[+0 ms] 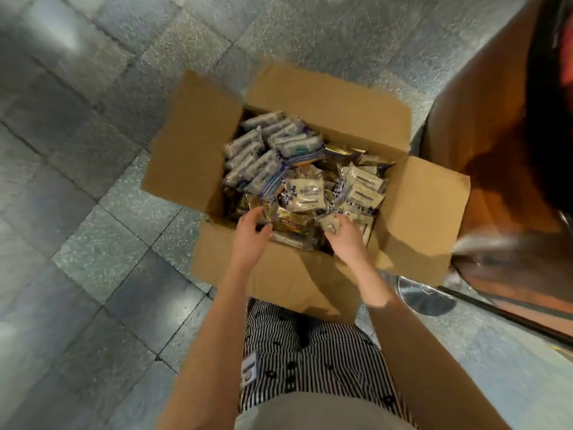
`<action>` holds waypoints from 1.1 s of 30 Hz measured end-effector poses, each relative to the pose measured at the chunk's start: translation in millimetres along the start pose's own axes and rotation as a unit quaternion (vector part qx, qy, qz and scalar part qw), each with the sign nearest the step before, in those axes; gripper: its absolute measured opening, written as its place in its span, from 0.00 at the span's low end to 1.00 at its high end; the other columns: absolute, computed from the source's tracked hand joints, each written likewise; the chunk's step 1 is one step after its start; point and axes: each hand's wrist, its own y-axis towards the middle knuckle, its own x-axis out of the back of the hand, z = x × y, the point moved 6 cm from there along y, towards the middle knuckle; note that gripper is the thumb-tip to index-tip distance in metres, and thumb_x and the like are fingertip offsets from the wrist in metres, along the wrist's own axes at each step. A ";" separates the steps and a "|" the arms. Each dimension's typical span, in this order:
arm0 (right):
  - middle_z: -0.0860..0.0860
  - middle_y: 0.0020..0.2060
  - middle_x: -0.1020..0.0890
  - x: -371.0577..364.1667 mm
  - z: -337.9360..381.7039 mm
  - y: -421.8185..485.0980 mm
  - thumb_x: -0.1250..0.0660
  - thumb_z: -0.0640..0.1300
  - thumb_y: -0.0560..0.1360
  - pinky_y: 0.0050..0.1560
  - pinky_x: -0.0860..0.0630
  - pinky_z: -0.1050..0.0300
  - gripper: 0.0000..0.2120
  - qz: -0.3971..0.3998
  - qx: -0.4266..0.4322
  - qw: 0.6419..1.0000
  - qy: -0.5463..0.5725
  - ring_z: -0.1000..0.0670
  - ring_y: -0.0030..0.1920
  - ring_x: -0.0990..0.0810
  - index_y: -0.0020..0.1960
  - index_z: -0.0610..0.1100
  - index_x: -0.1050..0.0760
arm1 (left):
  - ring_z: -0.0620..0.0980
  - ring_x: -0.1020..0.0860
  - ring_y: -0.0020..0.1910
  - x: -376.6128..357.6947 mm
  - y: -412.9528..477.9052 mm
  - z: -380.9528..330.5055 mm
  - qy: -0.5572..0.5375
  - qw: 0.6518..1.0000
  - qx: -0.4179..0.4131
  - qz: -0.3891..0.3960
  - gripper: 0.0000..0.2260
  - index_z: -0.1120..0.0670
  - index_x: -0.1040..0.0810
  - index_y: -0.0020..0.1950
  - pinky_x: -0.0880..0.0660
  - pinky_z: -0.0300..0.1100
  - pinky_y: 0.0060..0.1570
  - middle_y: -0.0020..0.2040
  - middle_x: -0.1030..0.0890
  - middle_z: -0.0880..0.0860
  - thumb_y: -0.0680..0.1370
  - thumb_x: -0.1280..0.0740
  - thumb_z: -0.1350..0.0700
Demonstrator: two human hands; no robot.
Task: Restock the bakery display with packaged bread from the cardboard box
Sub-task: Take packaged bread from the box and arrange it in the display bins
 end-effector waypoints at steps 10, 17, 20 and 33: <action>0.47 0.64 0.25 -29.2 15.6 84.8 0.33 0.48 0.78 0.64 0.28 0.50 0.30 -0.022 -0.042 0.998 0.041 0.45 0.62 0.25 0.77 0.51 0.40 | 0.48 0.25 0.56 -11.6 128.5 21.5 -0.078 0.990 0.113 0.040 0.24 0.53 0.40 0.77 0.29 0.40 0.53 0.62 0.27 0.51 0.83 0.38 0.60; 0.44 0.74 0.35 -62.5 16.7 149.8 0.32 0.50 0.78 0.71 0.36 0.48 0.36 -0.040 -0.063 0.996 0.053 0.41 0.73 0.35 0.79 0.52 0.46 | 0.53 0.24 0.49 -23.6 190.6 50.5 -0.130 0.975 0.158 0.082 0.24 0.52 0.41 0.77 0.26 0.46 0.53 0.48 0.24 0.53 0.82 0.38 0.61; 0.39 0.70 0.30 -72.1 17.9 168.2 0.29 0.53 0.75 0.67 0.30 0.42 0.40 -0.051 -0.059 0.996 0.042 0.37 0.69 0.32 0.79 0.53 0.47 | 0.54 0.22 0.44 -28.1 205.3 59.9 -0.130 0.976 0.153 0.083 0.21 0.50 0.37 0.73 0.23 0.49 0.49 0.46 0.22 0.54 0.82 0.38 0.60; 0.42 0.60 0.20 -81.1 11.3 164.3 0.28 0.44 0.73 0.61 0.25 0.40 0.38 -0.054 -0.068 0.996 0.010 0.39 0.56 0.20 0.77 0.53 0.43 | 0.54 0.20 0.57 -48.5 193.1 74.1 -0.413 0.856 0.293 0.102 0.18 0.51 0.34 0.71 0.24 0.50 0.60 0.61 0.21 0.59 0.83 0.41 0.45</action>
